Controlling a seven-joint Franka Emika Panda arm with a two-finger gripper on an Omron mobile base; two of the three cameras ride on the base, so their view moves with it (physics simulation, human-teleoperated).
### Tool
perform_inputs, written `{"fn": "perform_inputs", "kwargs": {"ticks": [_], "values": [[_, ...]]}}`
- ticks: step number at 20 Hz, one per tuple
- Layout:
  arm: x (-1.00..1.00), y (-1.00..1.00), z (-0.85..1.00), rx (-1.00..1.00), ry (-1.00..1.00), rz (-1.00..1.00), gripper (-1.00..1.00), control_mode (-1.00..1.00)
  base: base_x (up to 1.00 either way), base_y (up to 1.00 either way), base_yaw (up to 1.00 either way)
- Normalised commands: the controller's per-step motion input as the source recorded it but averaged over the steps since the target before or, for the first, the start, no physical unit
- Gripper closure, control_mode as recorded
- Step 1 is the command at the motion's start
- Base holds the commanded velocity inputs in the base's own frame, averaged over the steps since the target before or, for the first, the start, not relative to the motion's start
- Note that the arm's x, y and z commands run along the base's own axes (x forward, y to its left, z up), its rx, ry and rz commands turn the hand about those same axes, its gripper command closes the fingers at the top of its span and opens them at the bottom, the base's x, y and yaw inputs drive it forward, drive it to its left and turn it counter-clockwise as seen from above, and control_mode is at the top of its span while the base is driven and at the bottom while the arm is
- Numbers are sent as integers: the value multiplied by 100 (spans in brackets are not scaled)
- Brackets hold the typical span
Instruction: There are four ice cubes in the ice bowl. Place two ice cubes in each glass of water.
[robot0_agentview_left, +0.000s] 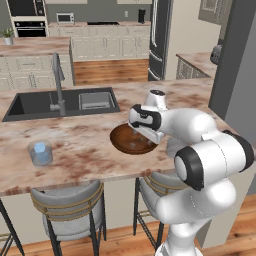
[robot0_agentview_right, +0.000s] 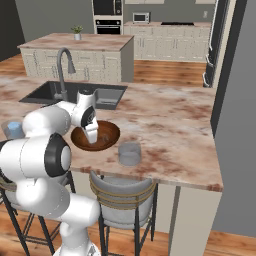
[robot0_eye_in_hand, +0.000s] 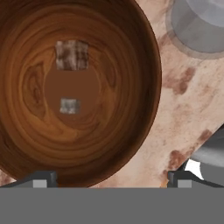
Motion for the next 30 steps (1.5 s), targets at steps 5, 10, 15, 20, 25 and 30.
{"fn": "perform_inputs", "kwargs": {"ticks": [5, 10, 15, 20, 25, 30], "values": [[7, 8, -11, -2, 0, 0, -100, -100, 0, 0, 0], [15, 6, -18, -3, 0, 0, -100, -100, 0, 0, 0], [14, 0, -22, 0, 1, 0, -100, -100, 0, 0, 0], [16, 0, -23, 0, 3, 0, -100, -100, 0, 0, 0], [24, 0, -10, 0, 1, 1, -100, -100, 0, 0, 0], [28, 0, -7, 0, 0, 2, -100, -100, 0, 0, 0]]}}
